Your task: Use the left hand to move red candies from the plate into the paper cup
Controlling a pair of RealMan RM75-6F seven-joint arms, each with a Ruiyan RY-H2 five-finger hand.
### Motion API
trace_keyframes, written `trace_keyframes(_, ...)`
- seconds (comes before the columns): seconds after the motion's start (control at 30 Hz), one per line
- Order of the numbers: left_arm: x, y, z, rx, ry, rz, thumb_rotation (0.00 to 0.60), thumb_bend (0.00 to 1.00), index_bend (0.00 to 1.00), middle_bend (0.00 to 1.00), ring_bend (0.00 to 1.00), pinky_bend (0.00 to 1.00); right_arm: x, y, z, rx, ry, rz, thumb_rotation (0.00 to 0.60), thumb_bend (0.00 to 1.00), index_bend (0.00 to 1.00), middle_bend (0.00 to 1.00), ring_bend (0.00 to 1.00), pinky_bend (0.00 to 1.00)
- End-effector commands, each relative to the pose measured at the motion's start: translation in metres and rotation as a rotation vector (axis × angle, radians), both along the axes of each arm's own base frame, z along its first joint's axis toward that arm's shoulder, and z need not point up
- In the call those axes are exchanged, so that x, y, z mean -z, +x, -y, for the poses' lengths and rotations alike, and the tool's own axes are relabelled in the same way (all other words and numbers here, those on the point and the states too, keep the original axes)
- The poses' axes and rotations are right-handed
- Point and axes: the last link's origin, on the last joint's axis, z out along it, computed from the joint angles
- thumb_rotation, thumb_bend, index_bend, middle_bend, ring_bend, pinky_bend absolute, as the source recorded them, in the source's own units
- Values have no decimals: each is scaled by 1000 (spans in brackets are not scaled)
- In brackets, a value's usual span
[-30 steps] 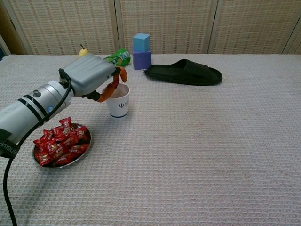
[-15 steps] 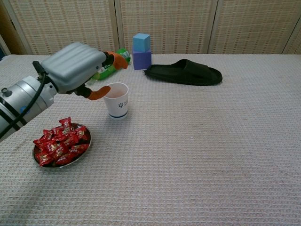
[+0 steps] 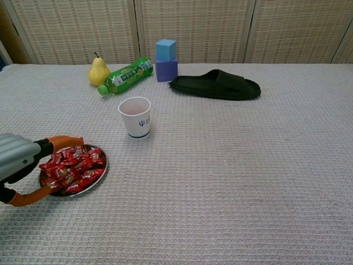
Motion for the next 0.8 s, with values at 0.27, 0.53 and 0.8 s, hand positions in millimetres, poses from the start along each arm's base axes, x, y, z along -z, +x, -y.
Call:
trace_keyframes(0.27, 8, 1, -6, -5, 21, -1, 600, 393, 41, 73, 767, 1000, -1, 0, -1, -2, -2, -1, 600, 44, 0, 0, 0, 0)
trace_keyframes(0.53, 14, -2, -12, -8, 9, -57, 600, 392, 72, 149, 774, 1000, 0, 0, 0, 2, -5, -2, 600, 44, 0, 0, 0, 0)
trace_keyframes(0.8, 17, -5, -19, -16, 21, -100, 600, 394, 94, 148, 774, 1000, 1, 0, 1, 5, -2, -6, 600, 44, 0, 0, 0, 0)
